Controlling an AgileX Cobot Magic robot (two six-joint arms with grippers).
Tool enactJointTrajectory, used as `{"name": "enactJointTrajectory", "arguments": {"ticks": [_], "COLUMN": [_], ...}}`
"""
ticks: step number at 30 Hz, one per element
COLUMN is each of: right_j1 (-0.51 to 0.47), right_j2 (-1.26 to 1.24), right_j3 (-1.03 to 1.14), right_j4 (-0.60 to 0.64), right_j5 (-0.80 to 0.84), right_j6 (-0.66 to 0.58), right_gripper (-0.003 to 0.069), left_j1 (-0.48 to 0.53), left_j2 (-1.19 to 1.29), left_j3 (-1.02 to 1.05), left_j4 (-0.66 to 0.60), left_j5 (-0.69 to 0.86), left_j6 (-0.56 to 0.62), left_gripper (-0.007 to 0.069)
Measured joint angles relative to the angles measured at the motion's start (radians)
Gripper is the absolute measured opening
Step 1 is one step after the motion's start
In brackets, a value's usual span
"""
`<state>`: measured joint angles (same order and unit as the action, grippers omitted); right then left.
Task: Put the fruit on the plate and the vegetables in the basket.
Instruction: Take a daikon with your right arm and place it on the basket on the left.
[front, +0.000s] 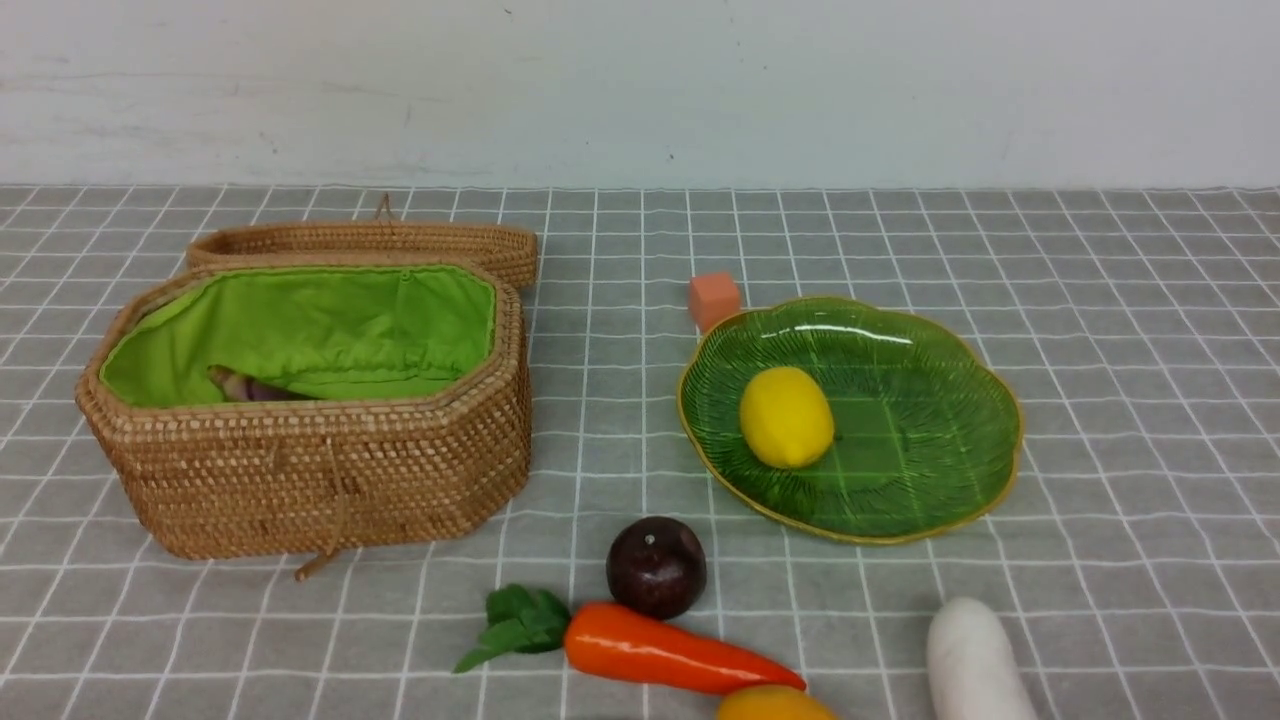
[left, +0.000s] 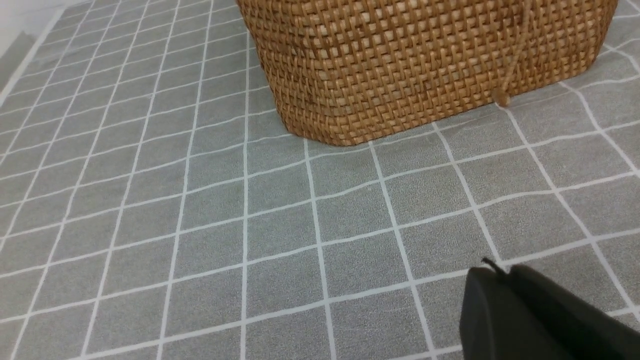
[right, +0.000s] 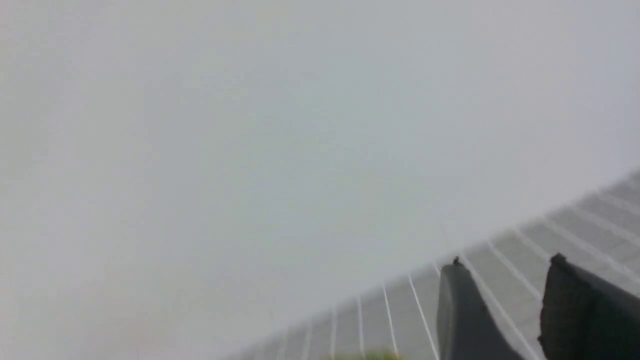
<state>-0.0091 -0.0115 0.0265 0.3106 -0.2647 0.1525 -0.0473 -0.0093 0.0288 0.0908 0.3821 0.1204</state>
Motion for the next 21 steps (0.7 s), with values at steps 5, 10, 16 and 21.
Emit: {"name": "enactJointTrajectory", "arguments": {"ticks": [5, 10, 16, 21], "right_j1": [0.0, 0.0, 0.0, 0.023], "right_j2": [0.0, 0.15, 0.497, 0.652], "right_j3": [-0.084, -0.431, -0.746, -0.779], "right_j4": [0.017, 0.014, -0.084, -0.056], "right_j5": [-0.001, 0.317, 0.689, 0.717], "right_j6": [0.026, 0.026, -0.025, -0.092], "right_gripper": [0.0242, 0.0242, 0.0242, 0.0242], "left_j1": [0.0, 0.0, 0.0, 0.0], "left_j2": [0.0, 0.0, 0.0, 0.0], "left_j3": [0.0, 0.0, 0.0, 0.0], "left_j4": [0.0, 0.0, 0.0, 0.0], "left_j5": [0.0, 0.0, 0.0, 0.0], "left_j6": [0.001, 0.001, 0.001, 0.001], "left_gripper": [0.0036, 0.0039, 0.0048, 0.005]}}
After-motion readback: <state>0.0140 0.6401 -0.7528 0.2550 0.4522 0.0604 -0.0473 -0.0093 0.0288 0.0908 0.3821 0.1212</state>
